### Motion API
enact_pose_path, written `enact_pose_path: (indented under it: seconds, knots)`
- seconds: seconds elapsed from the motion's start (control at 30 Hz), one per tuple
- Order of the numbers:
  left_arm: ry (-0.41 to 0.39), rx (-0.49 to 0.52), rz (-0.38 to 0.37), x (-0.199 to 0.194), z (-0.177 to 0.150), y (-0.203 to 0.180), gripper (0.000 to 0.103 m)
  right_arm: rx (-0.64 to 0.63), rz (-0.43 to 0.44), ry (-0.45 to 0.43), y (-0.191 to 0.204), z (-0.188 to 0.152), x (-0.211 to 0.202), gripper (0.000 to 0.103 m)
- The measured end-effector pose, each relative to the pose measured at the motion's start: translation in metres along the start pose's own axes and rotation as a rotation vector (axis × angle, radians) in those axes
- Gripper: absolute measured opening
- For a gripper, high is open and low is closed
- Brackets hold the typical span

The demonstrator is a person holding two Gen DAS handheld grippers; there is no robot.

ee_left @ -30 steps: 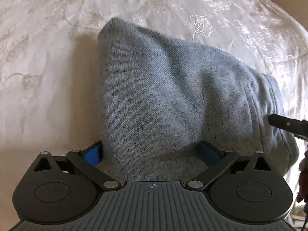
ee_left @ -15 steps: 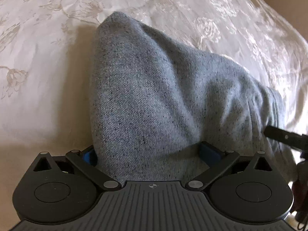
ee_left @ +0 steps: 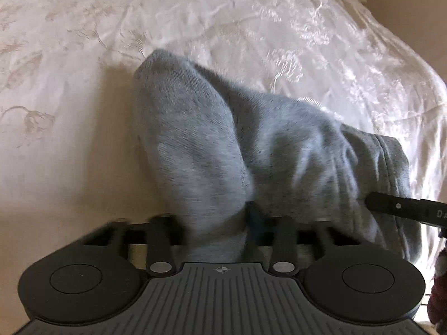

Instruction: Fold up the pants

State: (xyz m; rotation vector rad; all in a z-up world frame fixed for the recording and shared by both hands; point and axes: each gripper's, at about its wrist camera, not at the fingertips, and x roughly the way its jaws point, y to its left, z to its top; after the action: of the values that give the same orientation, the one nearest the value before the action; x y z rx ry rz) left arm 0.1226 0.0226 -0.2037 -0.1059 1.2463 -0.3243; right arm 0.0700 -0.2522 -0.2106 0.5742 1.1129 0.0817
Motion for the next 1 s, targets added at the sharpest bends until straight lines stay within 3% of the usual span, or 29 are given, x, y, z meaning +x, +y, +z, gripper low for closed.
enact_pose_path:
  seconds: [0.13,0.33,0.63,0.7,0.77,0.87,0.9,1.0]
  knots:
    - [-0.059,-0.034,-0.005,-0.027,-0.003,0.002,0.023,-0.034,0.003,-0.054,0.029,0.000,-0.028,0.027]
    - [-0.213,0.012,0.074,-0.089,0.001,0.022,0.023,-0.159,0.074,-0.092,0.092,0.010,-0.056,0.027]
    - [-0.309,0.010,0.164,-0.140,0.060,0.106,0.026,-0.240,0.196,-0.133,0.200,0.064,0.003,0.028]
    - [-0.313,0.026,0.210,-0.133,0.071,0.120,0.031,-0.225,0.201,-0.134,0.215,0.078,0.028,0.037]
    - [-0.273,0.027,0.292,-0.116,0.080,0.135,0.037,-0.231,0.127,-0.133,0.220,0.089,0.054,0.046]
    - [-0.234,-0.017,0.424,-0.102,0.077,0.157,0.034,-0.296,-0.145,-0.147,0.229,0.093,0.081,0.045]
    - [-0.237,-0.040,0.420,-0.102,0.071,0.163,0.034,-0.303,-0.165,-0.154,0.230,0.091,0.080,0.045]
    - [-0.247,-0.066,0.375,-0.109,0.053,0.166,0.034,-0.302,-0.092,-0.187,0.237,0.073,0.063,0.042]
